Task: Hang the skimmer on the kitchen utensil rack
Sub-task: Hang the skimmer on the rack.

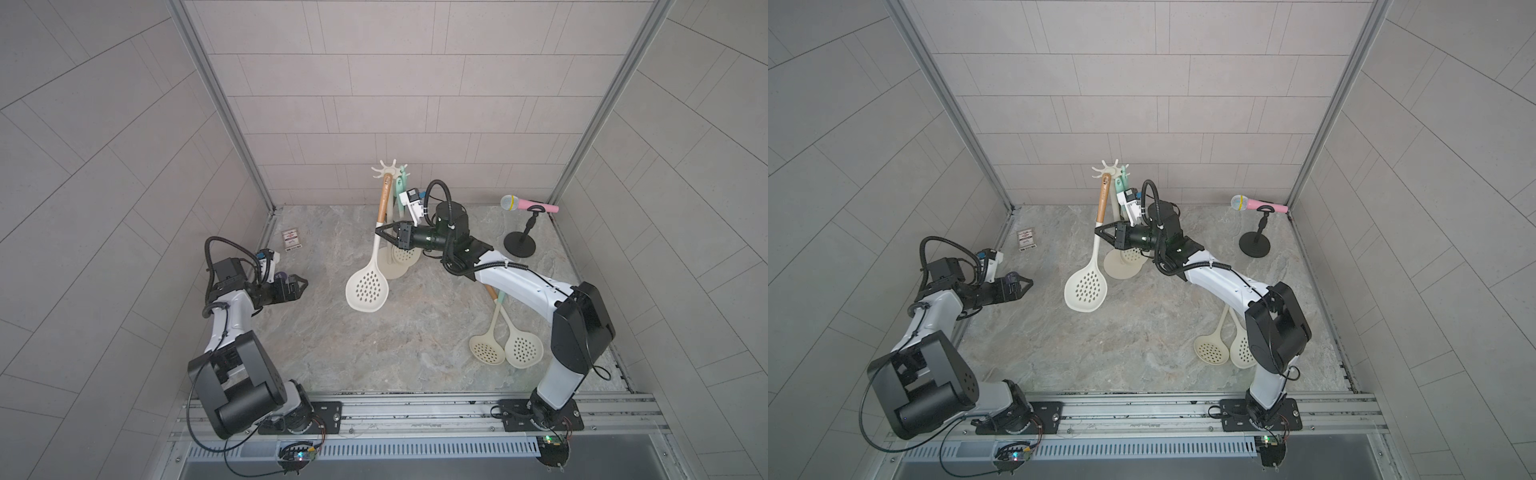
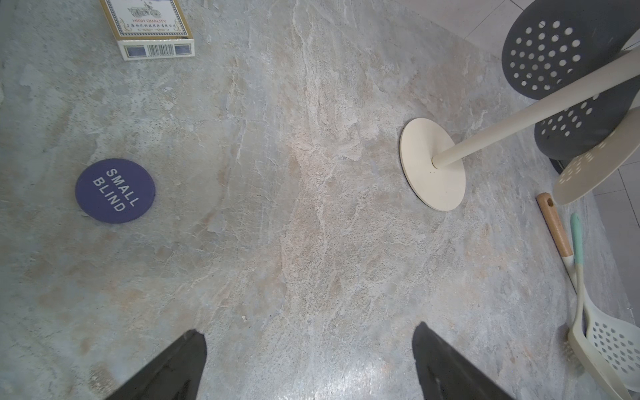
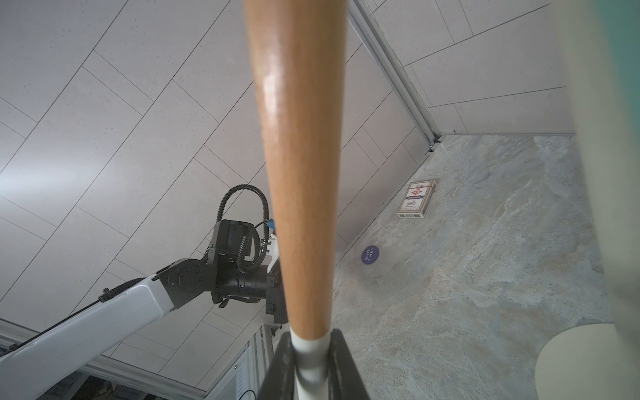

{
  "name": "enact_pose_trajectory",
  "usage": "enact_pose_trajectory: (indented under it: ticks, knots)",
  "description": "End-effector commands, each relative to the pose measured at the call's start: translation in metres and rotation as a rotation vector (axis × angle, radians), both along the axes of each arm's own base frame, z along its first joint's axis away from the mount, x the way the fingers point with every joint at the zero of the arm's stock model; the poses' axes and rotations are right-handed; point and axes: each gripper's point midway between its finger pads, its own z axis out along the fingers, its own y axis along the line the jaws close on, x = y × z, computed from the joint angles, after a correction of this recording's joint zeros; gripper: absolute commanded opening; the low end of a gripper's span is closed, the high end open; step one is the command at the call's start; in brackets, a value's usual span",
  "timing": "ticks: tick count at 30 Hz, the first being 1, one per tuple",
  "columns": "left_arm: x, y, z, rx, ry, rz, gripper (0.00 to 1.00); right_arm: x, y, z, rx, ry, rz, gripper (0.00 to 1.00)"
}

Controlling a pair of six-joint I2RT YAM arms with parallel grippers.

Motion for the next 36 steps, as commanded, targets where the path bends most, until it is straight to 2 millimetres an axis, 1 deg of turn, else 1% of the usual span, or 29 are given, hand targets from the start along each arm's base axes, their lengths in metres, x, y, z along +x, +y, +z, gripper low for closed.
enact_pose_trajectory:
  ticks: [1,5,10,14,20,24,27,31,33,36]
  knots:
    - [0.003,0.002,0.011,0.023,-0.035,-0.027,1.0,0.009,-0.002,-0.038,-0.086,0.092,-0.034,0.0]
    - [0.003,0.002,0.011,0.025,-0.033,-0.029,0.99,0.013,-0.005,-0.06,-0.17,0.097,-0.067,0.0]
    - [0.003,0.002,0.011,0.027,-0.035,-0.029,0.99,0.019,-0.005,-0.084,-0.222,0.113,-0.075,0.0]
    - [0.003,0.003,0.01,0.026,-0.032,-0.03,1.0,0.02,0.001,-0.094,-0.228,0.092,-0.034,0.0]
    - [0.003,0.002,0.008,0.018,-0.025,-0.036,0.99,0.028,-0.005,-0.114,-0.289,0.08,-0.046,0.0]
    - [0.002,0.001,0.009,0.017,-0.027,-0.039,0.99,0.029,-0.008,-0.131,-0.329,0.091,-0.061,0.0]
    - [0.002,0.001,0.009,0.021,-0.027,-0.042,1.0,0.032,-0.014,-0.144,-0.367,0.099,-0.09,0.0]
    - [0.002,0.001,0.009,0.021,-0.028,-0.044,1.0,0.035,-0.019,-0.151,-0.405,0.097,-0.119,0.0]
    - [0.002,0.001,0.009,0.021,-0.027,-0.044,0.99,0.037,-0.022,-0.153,-0.42,0.099,-0.133,0.06]
    - [0.002,0.001,0.009,0.019,-0.025,-0.046,1.0,0.039,-0.024,-0.15,-0.433,0.097,-0.149,0.19]
